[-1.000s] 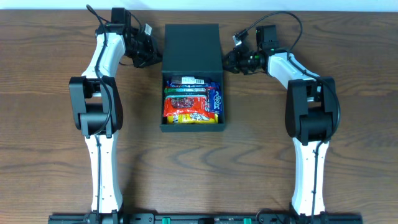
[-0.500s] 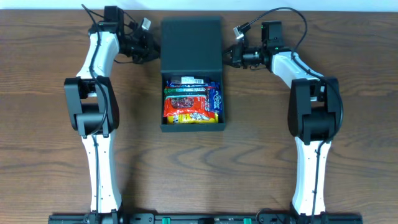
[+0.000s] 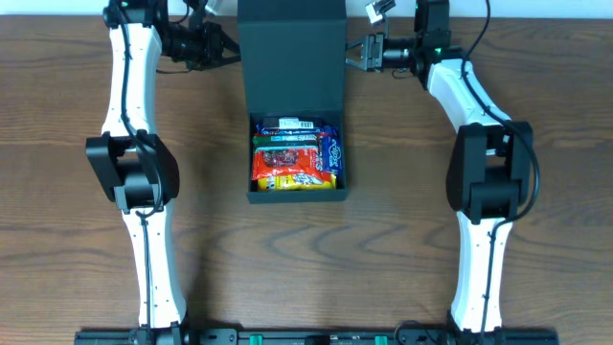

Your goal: Pack container

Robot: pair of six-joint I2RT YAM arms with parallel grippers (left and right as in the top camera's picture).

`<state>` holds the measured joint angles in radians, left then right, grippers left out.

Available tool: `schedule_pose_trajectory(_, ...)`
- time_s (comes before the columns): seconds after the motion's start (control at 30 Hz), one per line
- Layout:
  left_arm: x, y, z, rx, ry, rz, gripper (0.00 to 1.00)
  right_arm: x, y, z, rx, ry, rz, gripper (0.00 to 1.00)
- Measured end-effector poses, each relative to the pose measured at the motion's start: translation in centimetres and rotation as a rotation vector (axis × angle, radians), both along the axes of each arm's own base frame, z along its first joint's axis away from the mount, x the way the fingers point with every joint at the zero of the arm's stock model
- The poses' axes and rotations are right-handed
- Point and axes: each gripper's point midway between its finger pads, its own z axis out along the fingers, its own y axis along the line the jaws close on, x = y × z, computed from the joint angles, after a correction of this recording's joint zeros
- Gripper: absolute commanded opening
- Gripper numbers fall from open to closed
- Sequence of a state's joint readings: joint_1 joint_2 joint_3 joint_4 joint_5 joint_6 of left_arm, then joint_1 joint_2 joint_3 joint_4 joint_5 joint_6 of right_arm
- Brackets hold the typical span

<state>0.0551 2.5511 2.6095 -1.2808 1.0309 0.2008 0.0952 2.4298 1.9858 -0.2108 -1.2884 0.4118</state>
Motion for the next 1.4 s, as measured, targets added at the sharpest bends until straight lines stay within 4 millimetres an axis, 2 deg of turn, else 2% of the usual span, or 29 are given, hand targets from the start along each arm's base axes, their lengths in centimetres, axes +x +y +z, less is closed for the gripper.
schedule_pose_trajectory(0.2,-1.3,0.1,2.5,0.042,-0.075,-0.057,0.06,-1.0,-0.1,4.1,-0.014,-0.060,-0.004,0.02)
schedule_pose_trajectory(0.23,-1.4,0.1,3.0,0.045,-0.090,-0.065,0.06,-1.4,-0.2,5.4,-0.022,-0.081,-0.010,0.02)
schedule_pose_trajectory(0.33,-2.2,0.1,5.0,0.056,-0.146,-0.095,0.06,-2.5,-0.4,7.9,-0.034,-0.113,-0.008,0.02)
schedule_pose_trajectory(0.43,-3.1,0.0,6.7,0.068,-0.203,-0.123,0.06,-3.8,-0.6,9.6,-0.058,-0.122,-0.010,0.02)
schedule_pose_trajectory(0.67,-3.6,0.0,9.0,0.101,-0.348,-0.177,0.06,-6.5,-1.4,9.2,-0.218,-0.089,-0.038,0.02)
schedule_pose_trajectory(0.77,-3.6,0.0,9.1,0.108,-0.368,-0.187,0.09,-7.9,-1.4,8.9,-0.289,-0.097,-0.027,0.02)
schedule_pose_trajectory(1.1,-3.7,-0.8,9.0,0.117,-0.386,-0.215,0.11,-11.7,-2.3,10.7,-0.447,-0.201,0.013,0.02)
schedule_pose_trajectory(1.3,-3.9,-1.4,9.0,0.115,-0.386,-0.227,0.11,-11.7,-2.8,10.3,-0.497,-0.227,0.009,0.02)
schedule_pose_trajectory(1.4,-3.7,-1.1,8.7,0.132,-0.342,-0.193,0.08,-11.0,-3.1,10.2,-0.516,-0.233,-0.019,0.02)
